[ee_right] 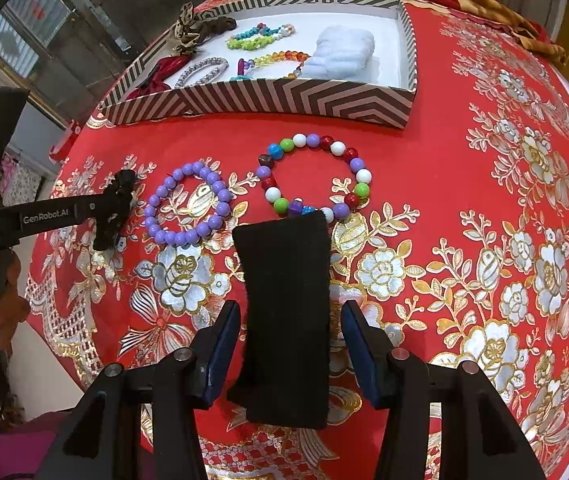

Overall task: Organize jewelry
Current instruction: 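Grasp and lift the black scrunchie with the left tool while the right tool holds the headband, then carry the black scrunchie and black headband over the tray with both tools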

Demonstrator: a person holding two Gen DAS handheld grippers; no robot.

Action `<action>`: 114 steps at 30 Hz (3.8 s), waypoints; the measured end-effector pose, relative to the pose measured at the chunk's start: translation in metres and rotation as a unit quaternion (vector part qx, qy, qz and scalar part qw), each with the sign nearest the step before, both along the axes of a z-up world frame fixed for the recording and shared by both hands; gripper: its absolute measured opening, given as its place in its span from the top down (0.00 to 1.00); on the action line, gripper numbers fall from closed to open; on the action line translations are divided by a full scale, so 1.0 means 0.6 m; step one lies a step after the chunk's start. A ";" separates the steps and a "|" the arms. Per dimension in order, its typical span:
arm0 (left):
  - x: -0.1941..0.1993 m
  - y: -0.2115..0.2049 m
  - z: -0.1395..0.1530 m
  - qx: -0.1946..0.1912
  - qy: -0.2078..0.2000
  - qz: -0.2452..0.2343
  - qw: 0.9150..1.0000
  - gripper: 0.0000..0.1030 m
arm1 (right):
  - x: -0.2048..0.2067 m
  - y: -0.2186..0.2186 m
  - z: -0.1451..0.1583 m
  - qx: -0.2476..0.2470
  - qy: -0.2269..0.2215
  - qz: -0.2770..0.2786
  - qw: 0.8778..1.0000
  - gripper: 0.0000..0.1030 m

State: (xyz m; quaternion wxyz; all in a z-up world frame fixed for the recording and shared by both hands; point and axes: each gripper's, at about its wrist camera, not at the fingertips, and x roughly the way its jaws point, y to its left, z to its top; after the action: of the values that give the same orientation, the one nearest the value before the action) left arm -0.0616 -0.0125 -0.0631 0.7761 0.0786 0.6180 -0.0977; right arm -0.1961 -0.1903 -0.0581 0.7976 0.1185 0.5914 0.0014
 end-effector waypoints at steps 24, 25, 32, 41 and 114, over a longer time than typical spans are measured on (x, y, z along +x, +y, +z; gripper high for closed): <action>-0.005 0.004 0.008 -0.027 -0.007 -0.018 0.999 0.90 | -0.015 -0.002 0.009 0.000 -0.019 0.011 1.000 0.69; -0.002 0.008 0.009 -0.037 -0.002 -0.016 0.999 0.91 | -0.016 -0.004 0.011 0.000 -0.020 0.010 1.000 0.69; 0.004 0.026 0.018 -0.055 0.004 -0.010 0.998 0.92 | -0.021 -0.020 0.026 0.006 -0.028 0.002 1.000 0.70; -0.002 0.027 0.041 -0.058 -0.005 -0.018 0.998 0.93 | -0.018 -0.026 0.040 0.015 -0.037 0.002 0.999 0.70; 0.363 -0.237 0.121 -0.092 -0.043 -0.091 0.991 0.93 | 0.404 -0.209 0.067 0.018 -0.053 -0.071 0.996 0.70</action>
State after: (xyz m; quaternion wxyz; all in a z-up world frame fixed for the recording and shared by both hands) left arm 0.1564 -0.1545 0.0097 0.7936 0.0668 0.5629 -0.2213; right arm 0.0460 -0.3158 -0.0182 0.8237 0.1739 0.5383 -0.0383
